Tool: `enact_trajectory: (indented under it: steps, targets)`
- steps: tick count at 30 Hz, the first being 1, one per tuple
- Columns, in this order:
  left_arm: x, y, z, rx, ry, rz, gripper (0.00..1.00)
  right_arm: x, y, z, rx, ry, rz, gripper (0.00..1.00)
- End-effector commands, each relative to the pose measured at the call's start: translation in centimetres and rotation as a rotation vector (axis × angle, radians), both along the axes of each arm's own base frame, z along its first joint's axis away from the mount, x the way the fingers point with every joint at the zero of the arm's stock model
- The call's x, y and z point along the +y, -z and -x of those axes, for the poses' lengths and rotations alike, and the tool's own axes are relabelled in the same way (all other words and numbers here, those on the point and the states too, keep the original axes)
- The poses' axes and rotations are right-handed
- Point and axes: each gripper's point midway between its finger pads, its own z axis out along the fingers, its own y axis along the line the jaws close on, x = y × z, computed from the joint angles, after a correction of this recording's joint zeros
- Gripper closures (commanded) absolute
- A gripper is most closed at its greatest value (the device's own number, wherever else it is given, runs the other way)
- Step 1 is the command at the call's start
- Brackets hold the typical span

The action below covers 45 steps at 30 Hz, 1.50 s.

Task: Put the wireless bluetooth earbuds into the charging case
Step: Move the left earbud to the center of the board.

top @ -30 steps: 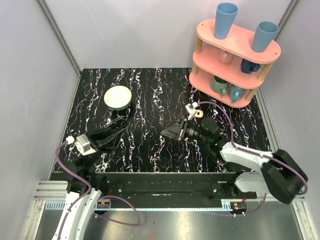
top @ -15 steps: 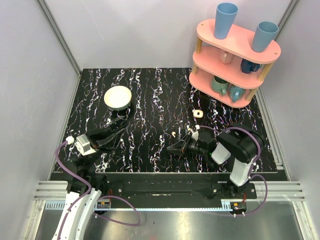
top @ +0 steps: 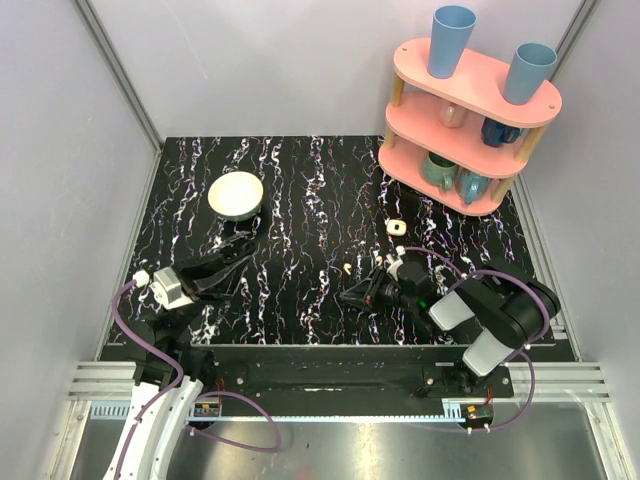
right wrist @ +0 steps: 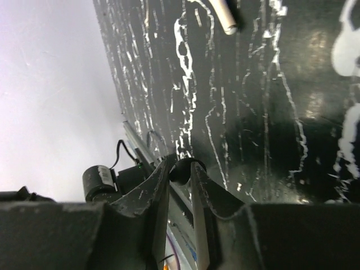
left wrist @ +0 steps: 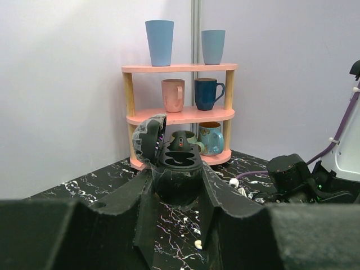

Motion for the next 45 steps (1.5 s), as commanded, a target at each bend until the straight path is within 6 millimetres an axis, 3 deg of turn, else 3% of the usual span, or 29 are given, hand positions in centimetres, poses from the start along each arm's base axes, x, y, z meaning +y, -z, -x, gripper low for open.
enact_trajectory:
  steps: [1, 8, 16, 19, 21, 22, 23, 27, 28, 32, 36, 37, 40, 42, 45]
  targets:
    - [0.2, -1.1, 0.3, -0.037, -0.001, 0.018, 0.97, -1.0, 1.4, -0.5, -0.029, 0.021, 0.115, 0.71]
    - [0.2, -1.2, 0.3, -0.038, -0.002, 0.02, 0.97, -2.0, 3.4, -0.2, -0.007, 0.037, 0.186, 0.69]
    - [0.2, -1.1, 0.3, -0.035, -0.002, 0.019, 0.97, -2.7, 3.6, 0.3, -0.02, 0.012, 0.243, 0.69]
    - [0.2, -1.1, 0.3, -0.035, -0.002, 0.019, 0.97, -4.4, 4.7, 1.9, 0.005, 0.036, 0.283, 0.69]
    - [0.2, -1.1, 0.4, -0.038, 0.0, 0.021, 0.96, -5.3, 5.1, 1.9, 0.004, 0.056, 0.326, 0.68]
    - [0.2, -1.2, 0.4, -0.039, -0.001, 0.022, 0.96, -5.0, 4.1, 1.3, -0.028, 0.051, 0.324, 0.68]
    - [0.2, -1.2, 0.4, -0.04, 0.001, 0.022, 0.96, -5.7, 4.8, 1.8, -0.02, 0.035, 0.38, 0.68]
    - [0.2, -1.1, 0.3, -0.036, -0.002, 0.022, 0.96, -6.6, 3.3, 1.0, -0.062, 0.094, 0.407, 0.66]
    - [0.2, -1.1, 0.4, -0.036, -0.003, 0.023, 0.96, -6.7, 2.3, 0.4, -0.098, 0.114, 0.407, 0.66]
    - [0.2, -1.1, 0.4, -0.038, -0.002, 0.023, 0.96, -8.0, 2.1, 0.8, -0.092, 0.138, 0.454, 0.66]
    - [0.2, -1.3, 0.6, -0.046, 0.001, 0.026, 0.96, -7.6, -0.1, 0.2, -0.196, 0.107, 0.448, 0.64]
    - [0.3, -1.3, 0.6, -0.046, -0.001, 0.027, 0.96, -7.4, -1.5, -0.7, -0.255, 0.097, 0.469, 0.61]
    - [0.3, -1.3, 0.7, -0.05, -0.003, 0.027, 0.96, -6.4, -2.5, -1.1, -0.34, -0.016, 0.513, 0.58]
    - [0.3, -1.4, 0.7, -0.051, -0.003, 0.026, 0.96, -5.5, -2.9, -1.3, -0.375, -0.071, 0.506, 0.58]
    - [0.3, -1.4, 0.7, -0.052, -0.003, 0.027, 0.96, -4.5, -1.6, -1.6, -0.367, -0.158, 0.532, 0.58]
